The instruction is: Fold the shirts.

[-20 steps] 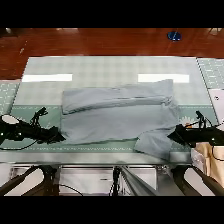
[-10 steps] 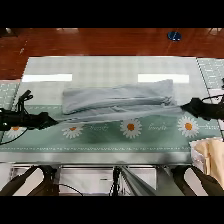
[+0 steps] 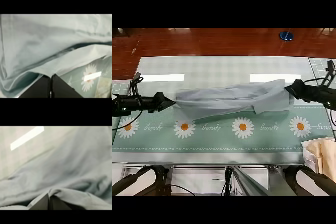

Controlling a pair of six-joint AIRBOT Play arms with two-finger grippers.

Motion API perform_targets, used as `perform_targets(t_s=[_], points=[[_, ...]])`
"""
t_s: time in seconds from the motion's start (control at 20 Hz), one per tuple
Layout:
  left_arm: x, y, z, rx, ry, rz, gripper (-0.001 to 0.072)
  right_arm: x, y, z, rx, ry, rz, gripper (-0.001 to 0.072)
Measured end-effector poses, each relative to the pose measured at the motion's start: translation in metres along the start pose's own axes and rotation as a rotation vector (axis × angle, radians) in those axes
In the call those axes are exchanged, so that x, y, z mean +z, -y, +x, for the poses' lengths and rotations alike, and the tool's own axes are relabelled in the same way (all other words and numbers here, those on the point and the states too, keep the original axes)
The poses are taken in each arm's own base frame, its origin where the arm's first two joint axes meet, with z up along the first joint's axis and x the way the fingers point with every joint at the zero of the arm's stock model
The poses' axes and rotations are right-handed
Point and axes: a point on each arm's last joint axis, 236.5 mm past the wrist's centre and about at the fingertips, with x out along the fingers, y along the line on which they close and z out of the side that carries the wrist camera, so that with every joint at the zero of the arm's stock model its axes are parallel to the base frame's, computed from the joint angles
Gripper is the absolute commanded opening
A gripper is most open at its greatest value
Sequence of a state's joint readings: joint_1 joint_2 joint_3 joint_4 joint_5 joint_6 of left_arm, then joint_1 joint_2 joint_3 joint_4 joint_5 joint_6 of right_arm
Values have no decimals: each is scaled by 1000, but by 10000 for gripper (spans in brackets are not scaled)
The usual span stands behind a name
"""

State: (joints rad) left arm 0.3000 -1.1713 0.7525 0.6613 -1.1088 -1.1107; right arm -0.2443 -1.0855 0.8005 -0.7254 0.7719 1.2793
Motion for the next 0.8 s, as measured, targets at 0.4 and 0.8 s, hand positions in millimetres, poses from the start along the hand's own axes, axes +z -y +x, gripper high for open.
perform_targets(t_s=[0.4, 0.8], points=[[68, -10, 18, -6, 23, -3, 25, 63, -5, 54, -9, 75, -30, 27], [65, -35, 50, -28, -100, -62, 241, 45, 23, 92, -50, -28, 0, 222]])
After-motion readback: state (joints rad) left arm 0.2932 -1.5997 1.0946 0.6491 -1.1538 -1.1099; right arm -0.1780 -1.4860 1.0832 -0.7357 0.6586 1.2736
